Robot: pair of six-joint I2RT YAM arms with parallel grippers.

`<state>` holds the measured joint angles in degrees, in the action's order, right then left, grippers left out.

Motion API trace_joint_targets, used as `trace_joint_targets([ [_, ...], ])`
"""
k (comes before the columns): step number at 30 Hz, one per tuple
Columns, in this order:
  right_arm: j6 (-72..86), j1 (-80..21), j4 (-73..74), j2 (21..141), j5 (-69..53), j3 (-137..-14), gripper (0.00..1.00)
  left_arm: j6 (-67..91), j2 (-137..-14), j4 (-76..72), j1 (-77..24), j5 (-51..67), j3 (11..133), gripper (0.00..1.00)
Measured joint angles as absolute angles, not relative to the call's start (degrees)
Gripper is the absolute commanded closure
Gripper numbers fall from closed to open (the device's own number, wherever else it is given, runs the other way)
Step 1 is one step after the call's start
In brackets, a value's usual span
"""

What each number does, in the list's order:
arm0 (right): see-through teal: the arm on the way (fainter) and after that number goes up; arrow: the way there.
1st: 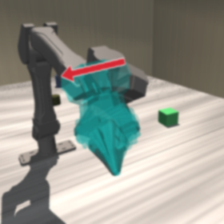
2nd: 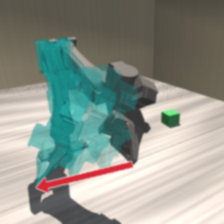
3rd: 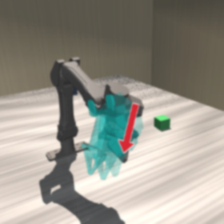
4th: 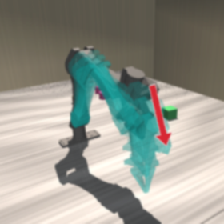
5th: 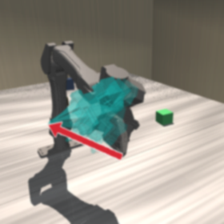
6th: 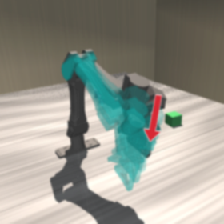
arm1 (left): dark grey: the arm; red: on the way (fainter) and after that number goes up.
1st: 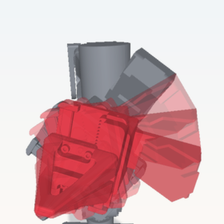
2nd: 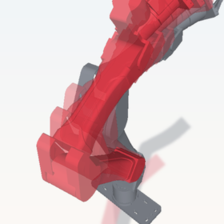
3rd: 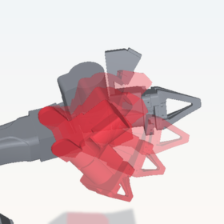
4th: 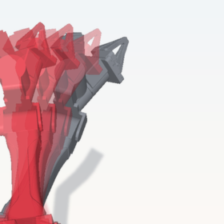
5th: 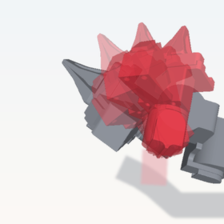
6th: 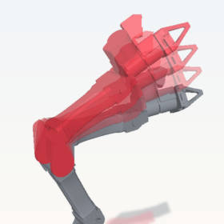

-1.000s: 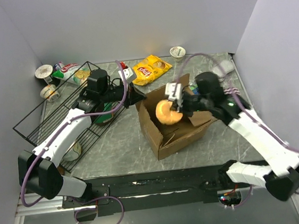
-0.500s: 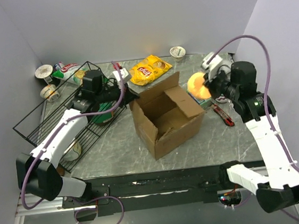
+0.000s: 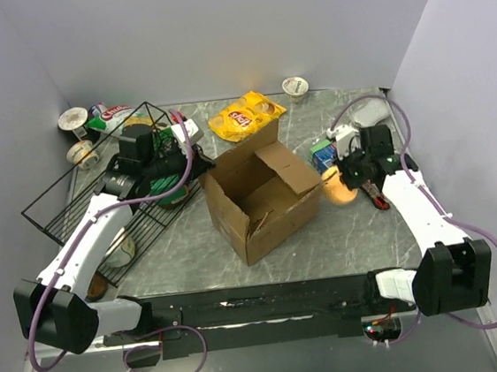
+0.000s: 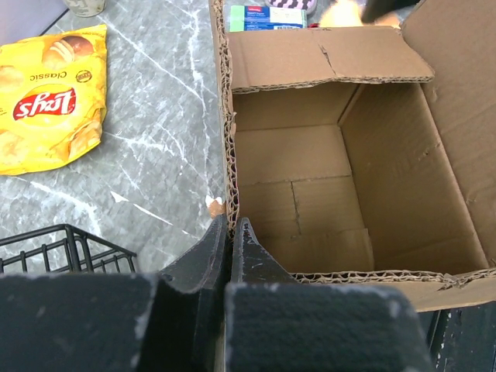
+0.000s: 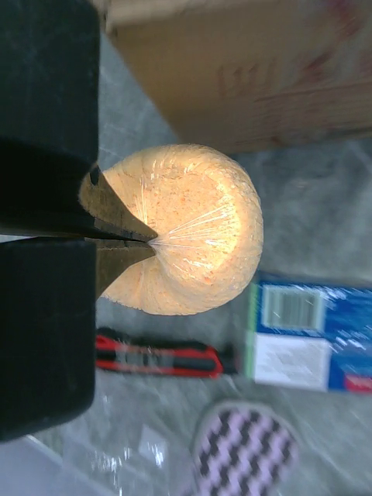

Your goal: Unpack the express box

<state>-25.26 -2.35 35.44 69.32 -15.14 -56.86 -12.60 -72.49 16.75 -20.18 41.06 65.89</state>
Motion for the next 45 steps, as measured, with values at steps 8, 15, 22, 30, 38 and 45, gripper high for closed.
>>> trace_joint_targets([
  [8,-28.1,-2.2,35.4,70.5,-14.9,-52.5,0.29,-11.7,-72.5,16.5,-20.2,40.6,65.8,0.95],
  [15,-27.9,-1.4,36.5,70.5,-13.6,-54.5,0.18,-9.7,-73.4,15.4,-19.8,40.7,66.0,0.81],
  [22,-23.1,3.4,42.0,73.5,-13.6,-85.4,0.04,-7.9,-75.7,15.3,-19.8,40.6,67.4,0.25],
  [30,-13.9,3.4,44.2,80.0,2.3,-108.5,0.0,-2.5,-78.7,13.8,-19.1,40.6,74.4,0.04],
  [38,-5.7,2.8,53.9,87.8,12.9,-108.2,0.0,0.5,-81.2,10.4,-18.7,33.5,85.1,0.04],
  [45,-5.3,0.3,54.7,86.8,15.0,-109.3,0.0,4.2,-87.1,10.6,-17.2,25.5,91.8,0.04],
])
